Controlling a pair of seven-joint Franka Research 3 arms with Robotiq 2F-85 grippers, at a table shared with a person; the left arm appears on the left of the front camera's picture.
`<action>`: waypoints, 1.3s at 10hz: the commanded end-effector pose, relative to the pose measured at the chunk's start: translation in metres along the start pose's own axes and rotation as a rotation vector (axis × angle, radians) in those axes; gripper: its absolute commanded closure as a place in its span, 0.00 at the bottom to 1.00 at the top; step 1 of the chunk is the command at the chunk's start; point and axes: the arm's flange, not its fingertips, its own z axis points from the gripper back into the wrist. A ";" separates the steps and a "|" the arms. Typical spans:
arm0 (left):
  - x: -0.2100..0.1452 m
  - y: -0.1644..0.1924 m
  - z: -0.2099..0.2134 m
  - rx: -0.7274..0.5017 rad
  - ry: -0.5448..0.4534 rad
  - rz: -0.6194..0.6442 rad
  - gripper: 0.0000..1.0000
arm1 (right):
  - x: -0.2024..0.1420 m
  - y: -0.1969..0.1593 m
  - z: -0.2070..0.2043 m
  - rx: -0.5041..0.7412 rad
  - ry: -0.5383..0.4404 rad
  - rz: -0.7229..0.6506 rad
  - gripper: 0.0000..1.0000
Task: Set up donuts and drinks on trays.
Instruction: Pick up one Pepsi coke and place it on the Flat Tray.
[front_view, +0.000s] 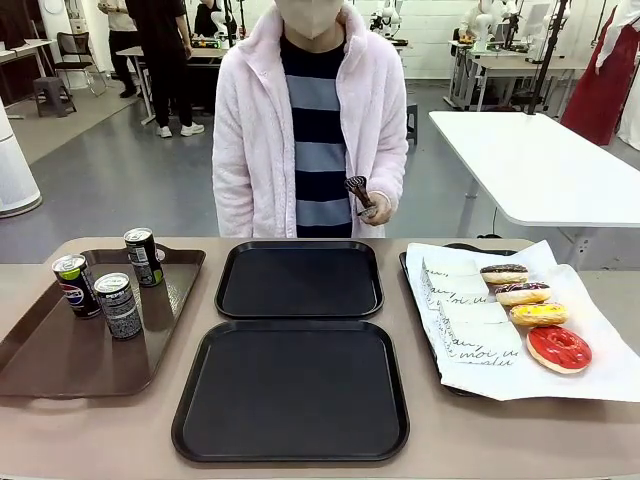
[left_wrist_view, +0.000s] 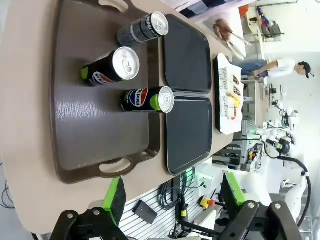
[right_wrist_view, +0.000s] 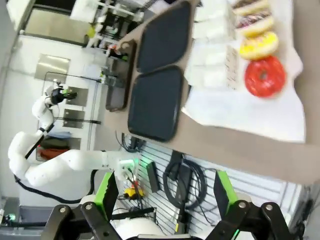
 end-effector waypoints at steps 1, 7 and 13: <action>-0.007 0.000 0.011 0.005 -0.020 0.035 0.00 | -0.015 -0.008 0.020 -0.052 0.004 -0.060 0.00; -0.013 0.014 0.023 0.025 -0.044 0.045 0.00 | -0.029 -0.009 0.038 -0.071 -0.038 -0.074 0.00; -0.013 0.014 0.023 0.025 -0.044 0.045 0.00 | -0.029 -0.009 0.038 -0.071 -0.038 -0.074 0.00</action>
